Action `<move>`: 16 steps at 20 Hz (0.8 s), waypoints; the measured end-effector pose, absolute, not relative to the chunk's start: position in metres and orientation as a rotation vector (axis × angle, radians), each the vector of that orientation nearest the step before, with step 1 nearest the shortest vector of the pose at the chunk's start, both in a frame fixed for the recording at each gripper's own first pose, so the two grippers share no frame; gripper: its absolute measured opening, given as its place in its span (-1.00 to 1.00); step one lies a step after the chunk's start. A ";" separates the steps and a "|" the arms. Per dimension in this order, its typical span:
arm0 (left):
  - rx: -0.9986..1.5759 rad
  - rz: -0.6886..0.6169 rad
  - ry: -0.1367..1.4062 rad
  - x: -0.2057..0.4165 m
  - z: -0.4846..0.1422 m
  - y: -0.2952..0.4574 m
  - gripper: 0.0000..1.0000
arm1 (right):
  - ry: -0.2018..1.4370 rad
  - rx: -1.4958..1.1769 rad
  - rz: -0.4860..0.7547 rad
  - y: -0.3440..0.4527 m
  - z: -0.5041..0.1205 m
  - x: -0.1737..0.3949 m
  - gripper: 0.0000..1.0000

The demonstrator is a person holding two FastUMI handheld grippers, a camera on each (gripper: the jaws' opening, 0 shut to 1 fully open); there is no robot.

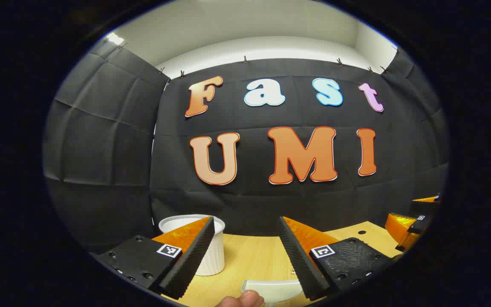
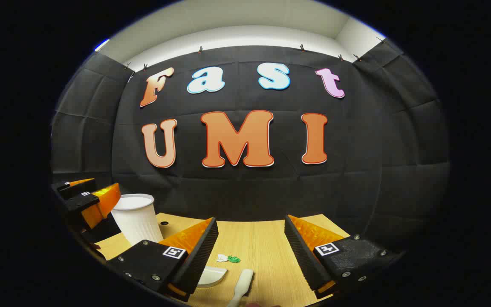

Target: Pick up the small broom and dustpan from the desktop, sweep the trash into the dustpan with the broom, and then empty the trash into the garbage bin.

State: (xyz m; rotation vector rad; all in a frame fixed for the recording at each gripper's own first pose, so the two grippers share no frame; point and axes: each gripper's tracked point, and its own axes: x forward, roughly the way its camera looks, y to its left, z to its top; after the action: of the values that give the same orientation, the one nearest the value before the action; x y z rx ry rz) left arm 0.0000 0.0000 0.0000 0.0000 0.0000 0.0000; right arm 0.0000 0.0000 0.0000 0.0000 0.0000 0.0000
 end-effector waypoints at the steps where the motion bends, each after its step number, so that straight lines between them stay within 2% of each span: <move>1: 0.007 0.006 -0.004 0.000 0.000 0.003 0.88 | -0.002 -0.010 -0.006 -0.003 -0.001 0.000 0.88; 10: 0.012 0.029 -0.021 -0.004 0.009 0.008 0.89 | 0.002 -0.043 0.029 0.007 0.000 -0.001 0.88; 16: 0.053 -0.056 -0.124 0.014 0.038 -0.001 0.89 | -0.014 -0.045 0.020 0.011 0.007 0.001 0.88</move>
State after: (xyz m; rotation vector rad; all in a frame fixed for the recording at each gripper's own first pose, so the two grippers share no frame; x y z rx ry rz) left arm 0.0144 -0.0005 0.0383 0.0526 -0.1242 -0.0562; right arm 0.0006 0.0106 0.0068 -0.0449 -0.0142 0.0197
